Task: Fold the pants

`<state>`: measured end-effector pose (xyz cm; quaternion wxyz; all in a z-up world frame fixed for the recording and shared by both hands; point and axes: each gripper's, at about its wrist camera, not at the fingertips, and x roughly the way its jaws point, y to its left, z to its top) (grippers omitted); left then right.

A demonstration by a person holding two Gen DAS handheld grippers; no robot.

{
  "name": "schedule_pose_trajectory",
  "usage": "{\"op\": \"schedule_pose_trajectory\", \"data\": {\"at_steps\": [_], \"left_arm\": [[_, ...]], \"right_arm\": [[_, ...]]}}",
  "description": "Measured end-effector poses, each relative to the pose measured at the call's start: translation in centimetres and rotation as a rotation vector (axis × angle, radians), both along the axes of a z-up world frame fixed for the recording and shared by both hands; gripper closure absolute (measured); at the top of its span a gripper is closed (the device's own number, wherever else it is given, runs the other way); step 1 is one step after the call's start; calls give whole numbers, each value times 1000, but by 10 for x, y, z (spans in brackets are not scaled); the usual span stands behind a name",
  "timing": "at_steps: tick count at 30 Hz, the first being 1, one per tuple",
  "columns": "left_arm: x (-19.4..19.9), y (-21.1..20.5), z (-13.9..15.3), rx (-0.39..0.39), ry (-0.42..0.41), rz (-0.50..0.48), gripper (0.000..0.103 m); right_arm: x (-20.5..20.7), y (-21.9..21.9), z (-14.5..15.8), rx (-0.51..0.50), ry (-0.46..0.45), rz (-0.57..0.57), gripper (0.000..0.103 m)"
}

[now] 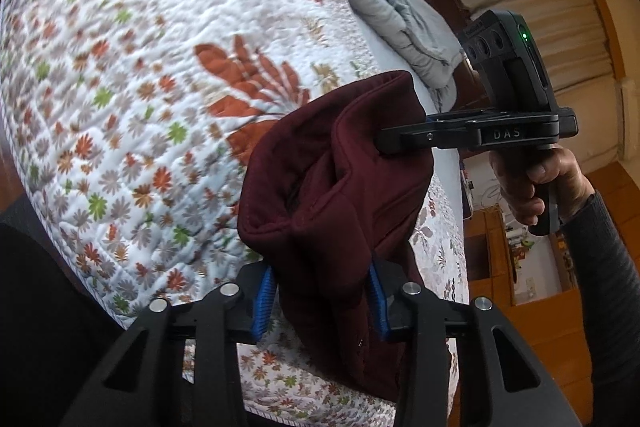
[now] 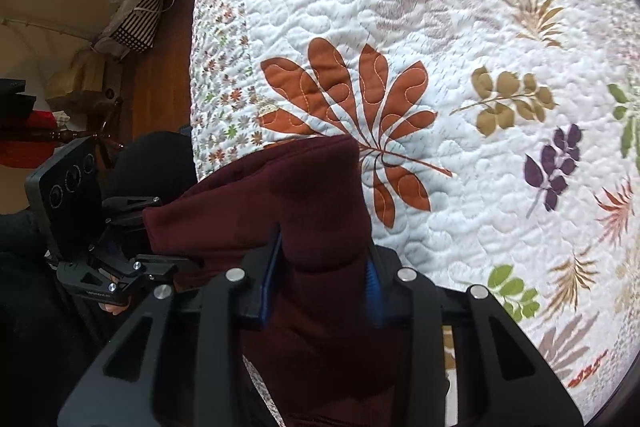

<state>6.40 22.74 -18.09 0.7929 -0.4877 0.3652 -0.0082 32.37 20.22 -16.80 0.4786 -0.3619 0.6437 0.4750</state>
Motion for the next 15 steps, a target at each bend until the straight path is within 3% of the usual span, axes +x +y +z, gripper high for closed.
{"op": "schedule_pose_trajectory", "data": {"at_steps": [15], "left_arm": [[0,-31,64,112,-104,-80,65]], "right_arm": [[-27,-39,75,75,-135,-42,71]]}}
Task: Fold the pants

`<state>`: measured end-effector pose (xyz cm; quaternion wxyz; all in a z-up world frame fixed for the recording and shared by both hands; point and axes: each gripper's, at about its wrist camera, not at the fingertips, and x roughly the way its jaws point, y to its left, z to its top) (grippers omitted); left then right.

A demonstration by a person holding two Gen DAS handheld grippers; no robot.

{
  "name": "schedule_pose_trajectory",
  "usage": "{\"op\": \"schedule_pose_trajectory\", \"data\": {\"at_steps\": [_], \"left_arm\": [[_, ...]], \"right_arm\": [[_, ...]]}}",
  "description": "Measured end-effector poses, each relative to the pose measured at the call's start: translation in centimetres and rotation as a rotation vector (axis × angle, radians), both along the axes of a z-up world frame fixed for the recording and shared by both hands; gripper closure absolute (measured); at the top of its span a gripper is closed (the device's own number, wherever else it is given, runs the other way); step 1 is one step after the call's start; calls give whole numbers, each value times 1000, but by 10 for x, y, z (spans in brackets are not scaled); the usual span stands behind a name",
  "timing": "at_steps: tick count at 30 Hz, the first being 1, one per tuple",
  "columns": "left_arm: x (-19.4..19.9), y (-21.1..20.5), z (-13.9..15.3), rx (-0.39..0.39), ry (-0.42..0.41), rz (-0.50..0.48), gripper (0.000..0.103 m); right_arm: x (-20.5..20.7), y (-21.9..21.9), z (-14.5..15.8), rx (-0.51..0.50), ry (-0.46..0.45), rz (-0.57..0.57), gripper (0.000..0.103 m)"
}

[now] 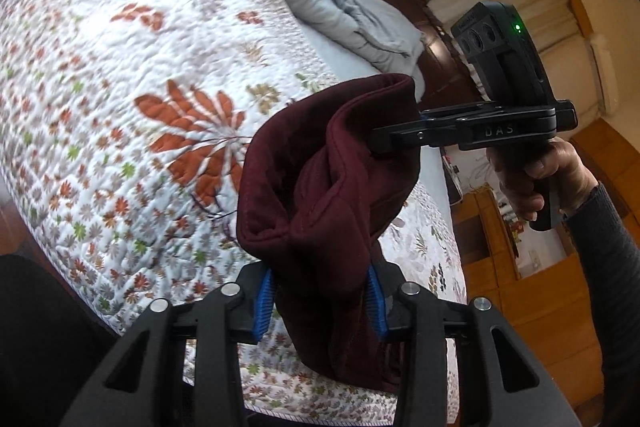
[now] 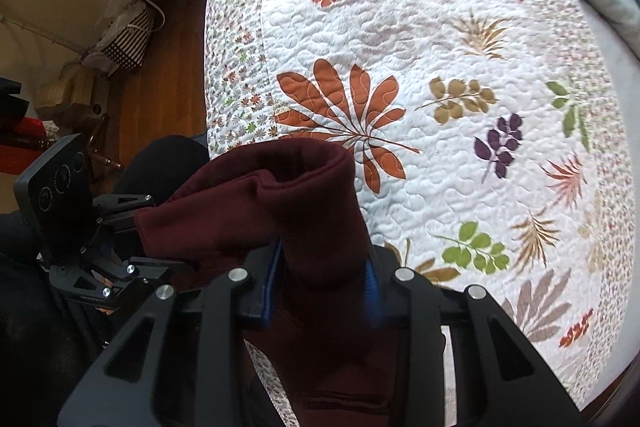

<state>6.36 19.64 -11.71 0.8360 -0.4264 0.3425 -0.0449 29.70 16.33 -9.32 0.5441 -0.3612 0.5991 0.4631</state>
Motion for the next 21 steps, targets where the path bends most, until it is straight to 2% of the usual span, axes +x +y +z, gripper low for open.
{"op": "schedule_pose_trajectory", "data": {"at_steps": [8,9,10,21], "left_arm": [[-4,-28,46,107,-66,-78,65],[-6,-31,51,118,-75,-86,65],[-8,-35,56,109,-124,-102,65],[-14,-90,111,225,-216,-206,65]], "right_arm": [[-14,-36,49,66,-74,-48,71],[-16,-43,56,77,-86,-56,71],[-18,-48,62,86,-96,-63,71],[-42,-116,118,143,-206,-135,74]]}}
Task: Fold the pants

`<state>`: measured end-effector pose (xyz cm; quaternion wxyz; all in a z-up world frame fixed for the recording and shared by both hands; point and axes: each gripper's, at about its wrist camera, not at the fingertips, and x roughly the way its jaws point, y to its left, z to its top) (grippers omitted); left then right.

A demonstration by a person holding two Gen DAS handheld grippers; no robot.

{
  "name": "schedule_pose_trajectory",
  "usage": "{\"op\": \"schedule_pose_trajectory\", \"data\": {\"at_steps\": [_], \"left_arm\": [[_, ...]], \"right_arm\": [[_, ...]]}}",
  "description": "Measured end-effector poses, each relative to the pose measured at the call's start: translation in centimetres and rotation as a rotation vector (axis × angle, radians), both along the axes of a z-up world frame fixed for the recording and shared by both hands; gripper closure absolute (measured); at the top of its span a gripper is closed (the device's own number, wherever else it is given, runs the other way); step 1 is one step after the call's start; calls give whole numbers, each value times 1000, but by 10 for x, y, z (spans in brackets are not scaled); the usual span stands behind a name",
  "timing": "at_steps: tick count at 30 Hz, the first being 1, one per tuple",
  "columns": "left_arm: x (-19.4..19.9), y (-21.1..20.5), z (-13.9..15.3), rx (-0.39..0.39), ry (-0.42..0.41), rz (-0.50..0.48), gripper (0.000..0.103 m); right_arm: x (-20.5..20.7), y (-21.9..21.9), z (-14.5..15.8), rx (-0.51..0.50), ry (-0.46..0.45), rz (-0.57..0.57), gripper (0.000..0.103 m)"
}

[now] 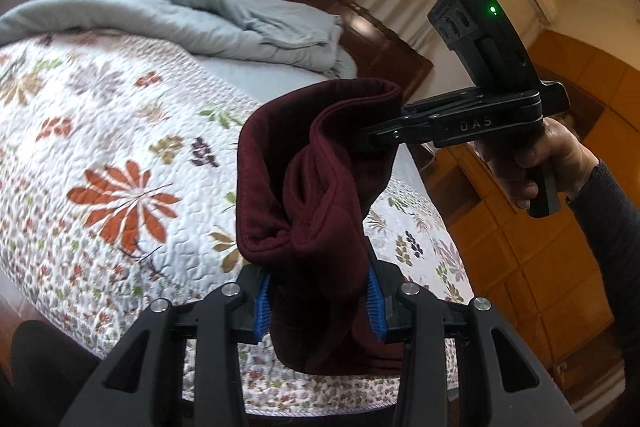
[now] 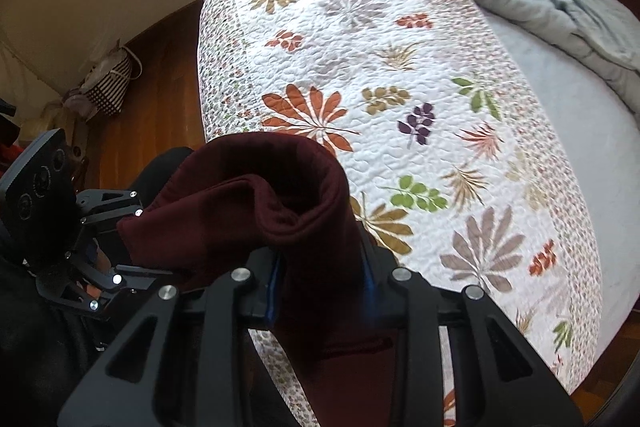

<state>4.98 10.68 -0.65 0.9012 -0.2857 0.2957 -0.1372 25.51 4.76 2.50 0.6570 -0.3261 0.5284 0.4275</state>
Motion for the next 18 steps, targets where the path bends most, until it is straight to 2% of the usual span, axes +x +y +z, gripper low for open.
{"op": "schedule_pose_trajectory", "data": {"at_steps": [7,18], "left_arm": [[-3,-37,25,64,-42,-57,65],[-4,-84,46,123,-83,-145,65]], "right_arm": [[-13,-48,25,51,-47,-44,75],[-31,-115,43,91,-105,-84,77]]}}
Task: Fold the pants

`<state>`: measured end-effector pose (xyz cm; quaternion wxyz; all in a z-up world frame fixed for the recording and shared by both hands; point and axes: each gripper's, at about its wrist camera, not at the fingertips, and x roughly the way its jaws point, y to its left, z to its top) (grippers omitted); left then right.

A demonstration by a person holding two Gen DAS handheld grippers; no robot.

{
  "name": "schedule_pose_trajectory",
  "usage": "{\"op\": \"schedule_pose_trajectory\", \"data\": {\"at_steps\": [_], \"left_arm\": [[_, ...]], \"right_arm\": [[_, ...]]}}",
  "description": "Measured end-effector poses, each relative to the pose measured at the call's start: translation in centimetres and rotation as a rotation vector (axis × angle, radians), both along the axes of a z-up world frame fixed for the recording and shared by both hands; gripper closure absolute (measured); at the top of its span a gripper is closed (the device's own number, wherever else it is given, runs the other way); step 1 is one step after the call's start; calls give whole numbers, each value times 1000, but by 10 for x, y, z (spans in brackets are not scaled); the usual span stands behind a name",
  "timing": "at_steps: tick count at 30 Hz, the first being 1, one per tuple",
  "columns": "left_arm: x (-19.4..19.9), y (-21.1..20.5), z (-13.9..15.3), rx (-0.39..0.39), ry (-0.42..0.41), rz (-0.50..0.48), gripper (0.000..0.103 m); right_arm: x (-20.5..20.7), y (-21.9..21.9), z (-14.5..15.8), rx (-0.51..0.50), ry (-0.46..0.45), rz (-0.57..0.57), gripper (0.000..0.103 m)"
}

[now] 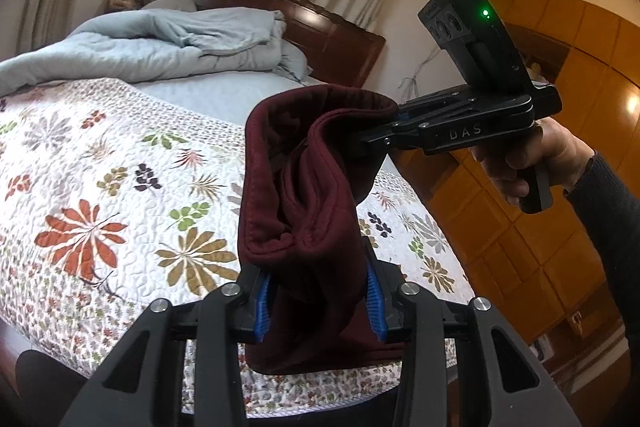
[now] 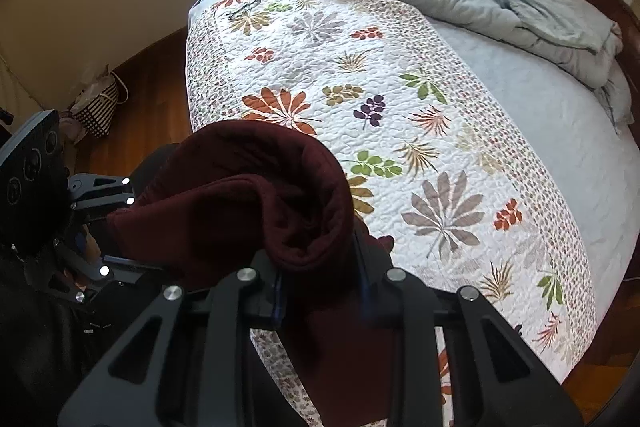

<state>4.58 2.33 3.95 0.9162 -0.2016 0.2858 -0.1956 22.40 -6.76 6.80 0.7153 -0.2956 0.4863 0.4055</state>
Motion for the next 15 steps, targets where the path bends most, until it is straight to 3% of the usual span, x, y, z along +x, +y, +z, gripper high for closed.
{"op": "schedule_pose_trajectory", "data": {"at_steps": [15], "left_arm": [[-4,-64,14,68,-26,-93,65]], "right_arm": [[-17,-67,10,30,-82,-43,78]]}}
